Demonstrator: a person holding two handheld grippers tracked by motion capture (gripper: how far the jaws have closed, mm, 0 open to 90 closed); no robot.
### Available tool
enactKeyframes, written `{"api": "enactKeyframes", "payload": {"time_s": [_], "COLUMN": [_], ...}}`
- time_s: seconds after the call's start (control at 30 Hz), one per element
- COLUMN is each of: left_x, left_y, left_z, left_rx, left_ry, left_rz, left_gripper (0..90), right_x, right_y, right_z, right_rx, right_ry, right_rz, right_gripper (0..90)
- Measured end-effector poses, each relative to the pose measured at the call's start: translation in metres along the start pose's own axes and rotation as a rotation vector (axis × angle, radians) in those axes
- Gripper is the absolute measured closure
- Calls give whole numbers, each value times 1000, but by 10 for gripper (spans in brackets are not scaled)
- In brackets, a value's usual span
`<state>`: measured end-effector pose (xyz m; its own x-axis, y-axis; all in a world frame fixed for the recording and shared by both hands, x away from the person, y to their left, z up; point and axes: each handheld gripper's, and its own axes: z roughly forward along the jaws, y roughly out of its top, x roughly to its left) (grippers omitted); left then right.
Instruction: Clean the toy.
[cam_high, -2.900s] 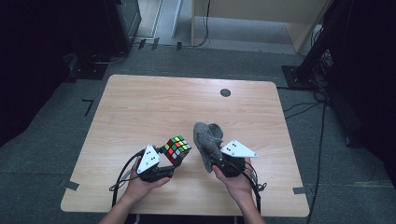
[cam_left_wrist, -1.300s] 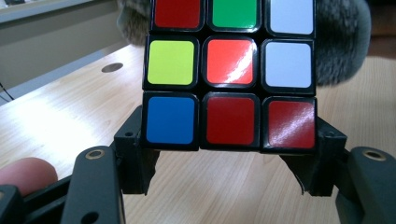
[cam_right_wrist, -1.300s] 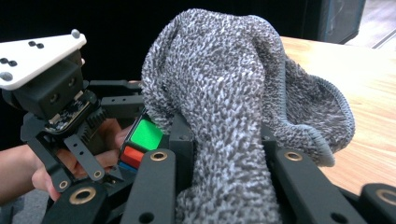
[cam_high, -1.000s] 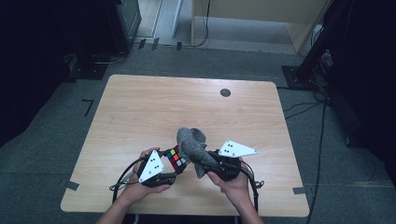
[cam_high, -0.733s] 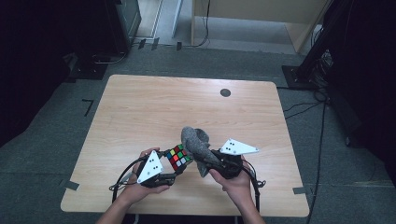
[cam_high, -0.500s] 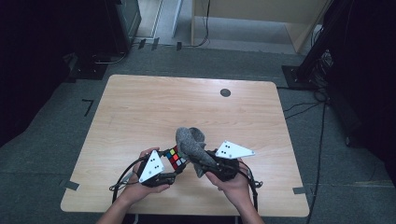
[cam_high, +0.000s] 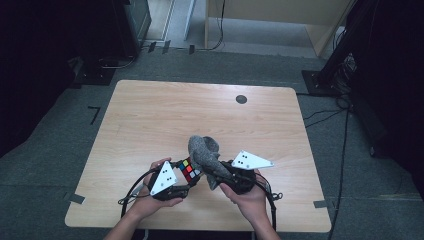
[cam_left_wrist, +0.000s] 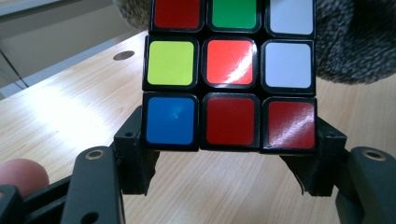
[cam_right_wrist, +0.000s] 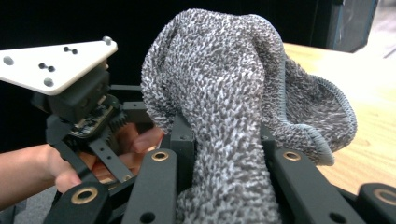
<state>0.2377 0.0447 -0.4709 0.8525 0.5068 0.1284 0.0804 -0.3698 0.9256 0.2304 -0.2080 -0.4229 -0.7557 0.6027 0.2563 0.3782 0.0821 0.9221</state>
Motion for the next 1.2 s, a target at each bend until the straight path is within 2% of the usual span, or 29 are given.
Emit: {"api": "enactKeyframes", "payload": {"time_s": [0.07, 0.13, 0.23, 0.33, 0.4, 0.43, 0.5, 0.53, 0.6, 0.67, 0.83, 1.0, 1.2], "left_x": [0, 1, 2, 2, 1, 1, 0, -1, -2, -1, 0, 1, 0], "left_y": [1, 2, 1, -1, -1, -1, 0, 0, 1, 1, -1, 0, 0], "left_z": [-1, -2, 0, 3, 4, 4, 3, 2, 1, 1, 2, 2, 2], "left_rx": [-11, -11, 1, 26, 27, 28, 18, 7, -4, -4, 13, 7, 8], "left_ry": [0, 2, 2, 9, 11, 14, 4, -4, -9, -10, 1, 1, 9], "left_rz": [-2, -2, -13, -11, -18, -14, -12, -13, -8, -8, -8, -16, -7], "left_gripper": [340, 340, 340, 340, 340, 340, 340, 340, 340, 340, 340, 340, 339], "right_x": [-5, -9, -9, 4, 9, 9, 4, 0, -5, -9, -3, 3, 2], "right_y": [-3, -7, -10, -5, -4, -4, -6, -8, -11, -13, -12, -8, -9], "right_z": [-1, -1, -1, 1, 2, 2, 1, 1, 0, 0, 2, 1, 1], "right_rx": [3, 4, -26, -54, -50, -52, -59, -58, -55, -57, -50, -69, -69], "right_ry": [-29, -77, -50, 35, 17, 7, 3, -14, -58, -68, -62, -21, -25], "right_rz": [14, 16, 47, 47, 12, 12, 47, 60, 71, 79, 57, 53, 53], "right_gripper": [718, 719, 720, 718, 718, 718, 718, 719, 718, 718, 717, 715, 714]}}
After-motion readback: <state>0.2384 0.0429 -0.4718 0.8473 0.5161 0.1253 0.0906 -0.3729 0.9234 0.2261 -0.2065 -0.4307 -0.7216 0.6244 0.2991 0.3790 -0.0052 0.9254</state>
